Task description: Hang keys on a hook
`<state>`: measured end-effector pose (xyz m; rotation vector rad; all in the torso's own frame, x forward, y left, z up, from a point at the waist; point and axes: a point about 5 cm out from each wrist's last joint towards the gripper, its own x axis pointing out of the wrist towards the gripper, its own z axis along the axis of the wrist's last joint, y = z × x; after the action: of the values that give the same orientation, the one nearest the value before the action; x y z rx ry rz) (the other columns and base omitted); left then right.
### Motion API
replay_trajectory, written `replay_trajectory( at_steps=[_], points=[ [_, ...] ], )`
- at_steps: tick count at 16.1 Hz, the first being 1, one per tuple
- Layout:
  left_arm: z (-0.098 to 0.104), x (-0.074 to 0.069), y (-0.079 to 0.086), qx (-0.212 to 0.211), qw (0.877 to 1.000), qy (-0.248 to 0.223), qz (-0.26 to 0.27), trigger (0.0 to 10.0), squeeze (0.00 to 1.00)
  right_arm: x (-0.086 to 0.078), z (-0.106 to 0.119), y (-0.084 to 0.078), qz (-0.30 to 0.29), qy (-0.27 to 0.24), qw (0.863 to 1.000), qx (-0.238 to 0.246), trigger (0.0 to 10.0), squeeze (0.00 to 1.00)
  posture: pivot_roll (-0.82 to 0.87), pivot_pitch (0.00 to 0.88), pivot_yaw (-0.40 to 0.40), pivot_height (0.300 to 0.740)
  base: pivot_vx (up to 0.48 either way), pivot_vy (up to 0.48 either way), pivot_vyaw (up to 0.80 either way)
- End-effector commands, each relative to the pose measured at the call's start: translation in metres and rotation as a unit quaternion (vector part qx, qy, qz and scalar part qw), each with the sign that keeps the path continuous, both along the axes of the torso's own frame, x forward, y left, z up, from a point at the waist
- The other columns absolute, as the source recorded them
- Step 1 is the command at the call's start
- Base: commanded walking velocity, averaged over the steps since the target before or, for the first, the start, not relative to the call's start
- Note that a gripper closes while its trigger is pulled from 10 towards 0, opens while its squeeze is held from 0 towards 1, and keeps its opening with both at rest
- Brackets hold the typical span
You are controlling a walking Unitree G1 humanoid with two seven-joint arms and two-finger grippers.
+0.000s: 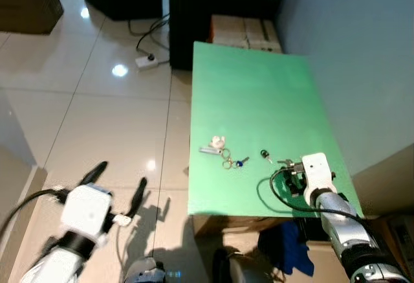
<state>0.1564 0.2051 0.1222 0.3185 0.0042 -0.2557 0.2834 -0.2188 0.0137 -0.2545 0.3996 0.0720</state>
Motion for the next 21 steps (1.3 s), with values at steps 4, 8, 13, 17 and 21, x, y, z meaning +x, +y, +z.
replay_trajectory(
  at_steps=[4,8,13,17,21],
  points=[
    [0.011,-0.007,-0.004,-0.006,1.0,0.012,-0.027,10.0,0.0,0.0,0.002,-0.012,-0.05,-0.028,0.998,0.015,10.0,0.0,0.26,0.228,-0.093,0.74,0.0,0.0,0.0],
    [0.01,0.0,-0.007,-0.005,0.998,0.022,-0.054,10.0,0.0,-0.005,-0.003,-0.016,-0.068,-0.02,0.997,0.023,10.0,0.0,0.25,0.221,-0.058,0.74,0.0,0.0,0.0],
    [0.007,0.013,-0.002,0.007,0.998,0.026,-0.052,10.0,0.0,-0.007,-0.001,-0.022,-0.08,-0.031,0.995,0.046,10.0,1.0,0.21,0.203,-0.06,0.74,0.0,0.0,0.0],
    [-0.007,0.046,0.005,-0.045,0.997,0.01,0.058,10.0,0.0,-0.001,0.026,-0.019,-0.054,-0.118,0.99,0.052,10.0,1.0,0.08,0.159,-0.042,0.74,0.0,0.0,0.0],
    [-0.017,0.073,-0.024,-0.085,0.996,0.011,0.011,10.0,0.0,-0.006,0.032,-0.015,-0.02,-0.112,0.993,0.04,10.0,1.0,-0.03,0.131,-0.017,0.74,0.0,0.0,0.0]
  ],
)
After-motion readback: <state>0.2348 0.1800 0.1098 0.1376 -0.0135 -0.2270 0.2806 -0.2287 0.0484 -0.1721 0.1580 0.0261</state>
